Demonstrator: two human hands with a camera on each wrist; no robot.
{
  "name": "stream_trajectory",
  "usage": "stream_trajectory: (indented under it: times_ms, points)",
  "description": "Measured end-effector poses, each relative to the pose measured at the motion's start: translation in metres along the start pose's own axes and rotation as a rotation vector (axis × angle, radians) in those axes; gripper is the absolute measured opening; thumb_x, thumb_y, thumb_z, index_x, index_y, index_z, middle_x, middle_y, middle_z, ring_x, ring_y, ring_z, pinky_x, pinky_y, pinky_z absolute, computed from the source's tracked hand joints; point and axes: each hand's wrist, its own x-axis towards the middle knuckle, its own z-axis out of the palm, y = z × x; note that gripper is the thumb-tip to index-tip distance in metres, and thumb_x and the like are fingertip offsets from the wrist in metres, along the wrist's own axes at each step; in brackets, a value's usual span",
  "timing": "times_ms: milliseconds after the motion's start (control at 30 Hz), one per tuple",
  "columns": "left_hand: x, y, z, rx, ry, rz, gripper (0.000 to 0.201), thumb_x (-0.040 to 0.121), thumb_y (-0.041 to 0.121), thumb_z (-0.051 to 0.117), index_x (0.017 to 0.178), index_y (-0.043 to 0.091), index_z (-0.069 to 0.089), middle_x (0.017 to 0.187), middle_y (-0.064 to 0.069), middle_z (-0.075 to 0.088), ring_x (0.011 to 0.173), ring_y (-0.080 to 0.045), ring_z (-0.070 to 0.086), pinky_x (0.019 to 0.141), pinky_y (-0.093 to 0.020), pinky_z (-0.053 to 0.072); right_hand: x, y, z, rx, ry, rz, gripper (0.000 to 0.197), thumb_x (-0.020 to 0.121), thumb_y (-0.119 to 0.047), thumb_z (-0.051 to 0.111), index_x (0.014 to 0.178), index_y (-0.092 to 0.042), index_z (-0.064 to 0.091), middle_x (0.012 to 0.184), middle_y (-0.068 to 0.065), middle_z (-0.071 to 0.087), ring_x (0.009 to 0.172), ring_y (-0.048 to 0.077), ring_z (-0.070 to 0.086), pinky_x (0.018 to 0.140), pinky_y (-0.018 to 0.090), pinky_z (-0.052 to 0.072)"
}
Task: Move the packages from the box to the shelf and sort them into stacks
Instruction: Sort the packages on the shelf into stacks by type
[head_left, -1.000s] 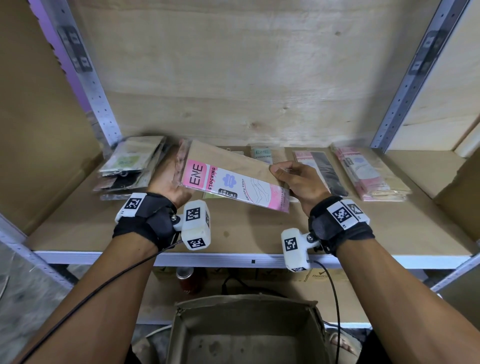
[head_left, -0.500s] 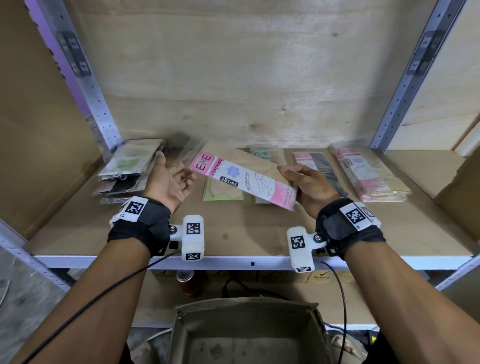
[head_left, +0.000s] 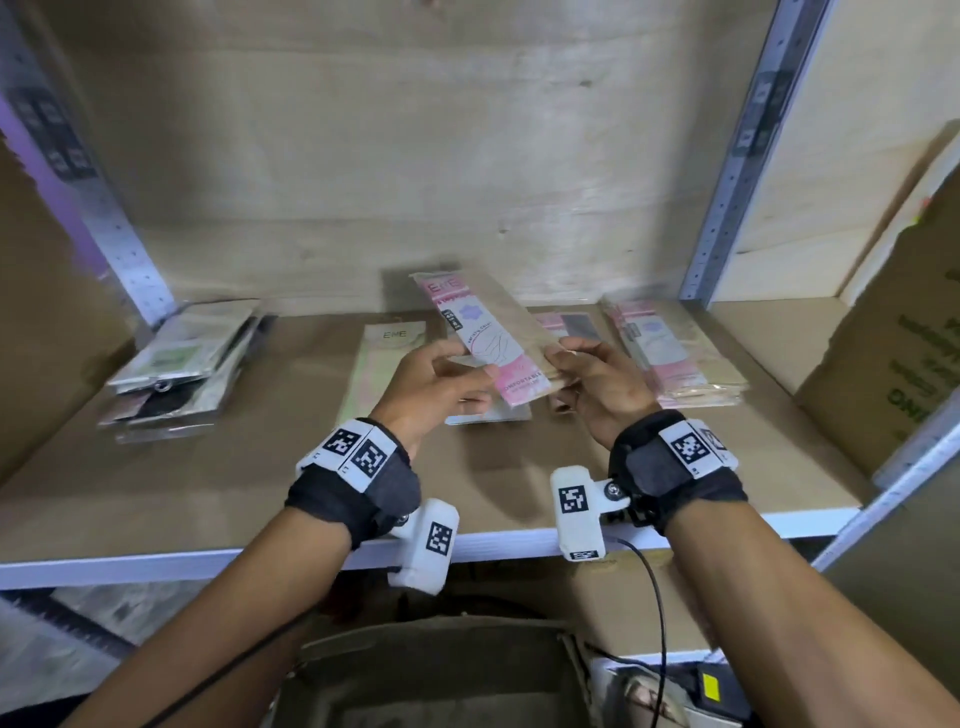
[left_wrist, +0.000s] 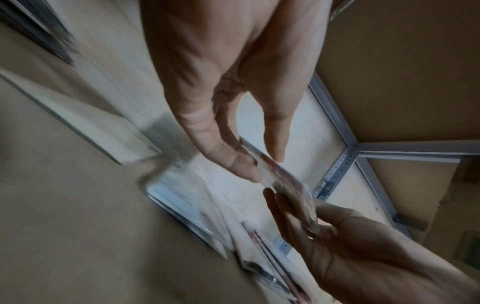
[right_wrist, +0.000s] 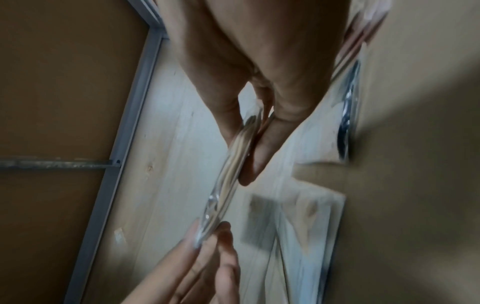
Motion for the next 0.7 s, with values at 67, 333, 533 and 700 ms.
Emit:
stream_trajectory:
  times_ms: [67,333,533,700]
  points:
    - [0.014,0.002,0.024,0.008,-0.018,0.013,0.038,0.084,0.003,0.075,0.121,0.003,0.062,0.106,-0.017,0.073,0.079,-0.021,0.074,0.069,-0.024,0.06,0.002,-0.012,-0.016,-0.042,0.034,-0.058,0.022,0.086,0.002,0.067,0.103,-0.005,0.055,0.08,0.011,0.067,0.063,0.019,0.068,0.055,0.029,0.058]
    - [0.075,0.003,0.126,0.054,-0.074,0.013,0.044,0.083,-0.008,0.072,0.125,-0.007,0.058,0.116,-0.021,0.067,0.084,-0.023,0.072,0.065,-0.024,0.061,0.028,-0.065,-0.095,-0.652,0.376,-0.324,0.025,0.081,-0.012,0.075,0.106,-0.013,0.069,0.102,0.005,0.074,0.094,0.021,0.07,0.086,0.039,0.058]
    - [0.103,-0.003,0.187,0.087,-0.209,-0.07,0.035,0.083,-0.014,0.067,0.117,-0.012,0.059,0.122,-0.027,0.064,0.101,-0.036,0.069,0.065,-0.026,0.062,0.037,-0.084,-0.144,-0.837,0.529,-0.234,0.037,0.085,-0.008,0.066,0.121,-0.012,0.066,0.111,0.006,0.07,0.098,0.022,0.066,0.088,0.035,0.056]
    - [0.113,-0.011,0.21,0.176,-0.215,-0.119,0.021,0.08,-0.013,0.071,0.096,-0.002,0.063,0.122,-0.025,0.066,0.103,-0.037,0.069,0.083,-0.043,0.061,0.04,-0.079,-0.166,-0.941,0.573,-0.159,0.033,0.086,-0.016,0.067,0.119,-0.015,0.067,0.115,0.007,0.07,0.103,0.025,0.065,0.092,0.036,0.055]
